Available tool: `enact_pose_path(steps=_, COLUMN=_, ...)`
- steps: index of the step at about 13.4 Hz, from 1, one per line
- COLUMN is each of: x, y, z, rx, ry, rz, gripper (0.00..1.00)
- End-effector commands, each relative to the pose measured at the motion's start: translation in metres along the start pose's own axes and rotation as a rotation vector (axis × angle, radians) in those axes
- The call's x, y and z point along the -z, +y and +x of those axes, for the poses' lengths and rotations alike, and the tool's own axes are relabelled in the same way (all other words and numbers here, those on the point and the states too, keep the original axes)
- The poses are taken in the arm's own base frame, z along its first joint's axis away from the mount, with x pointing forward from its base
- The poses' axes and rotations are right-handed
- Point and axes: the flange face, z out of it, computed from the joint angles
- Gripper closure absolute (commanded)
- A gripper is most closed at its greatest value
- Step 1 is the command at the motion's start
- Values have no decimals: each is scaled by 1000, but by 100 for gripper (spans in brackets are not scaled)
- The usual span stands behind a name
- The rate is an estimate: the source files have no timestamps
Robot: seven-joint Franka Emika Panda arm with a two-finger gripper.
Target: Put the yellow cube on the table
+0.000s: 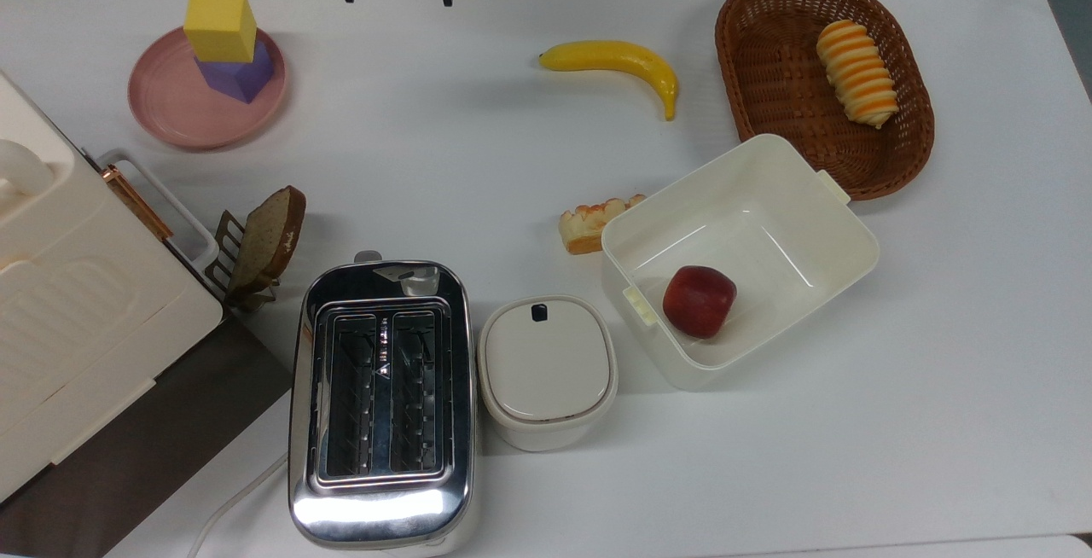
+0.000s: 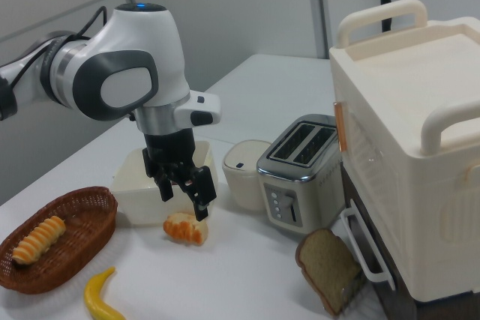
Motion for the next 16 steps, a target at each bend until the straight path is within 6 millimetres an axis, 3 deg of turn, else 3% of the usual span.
enact_pose_path(steps=1, x=17, y=8, z=-21, rx=-23, ry=-29, rz=-1, gripper=0)
enact_pose_path(steps=6, x=19, y=18, z=-23, rx=-40, ry=-34, rz=1, gripper=0)
enact_pose_path(steps=16, x=18, y=18, z=-22, rx=-37, ry=-37, rz=2, gripper=0)
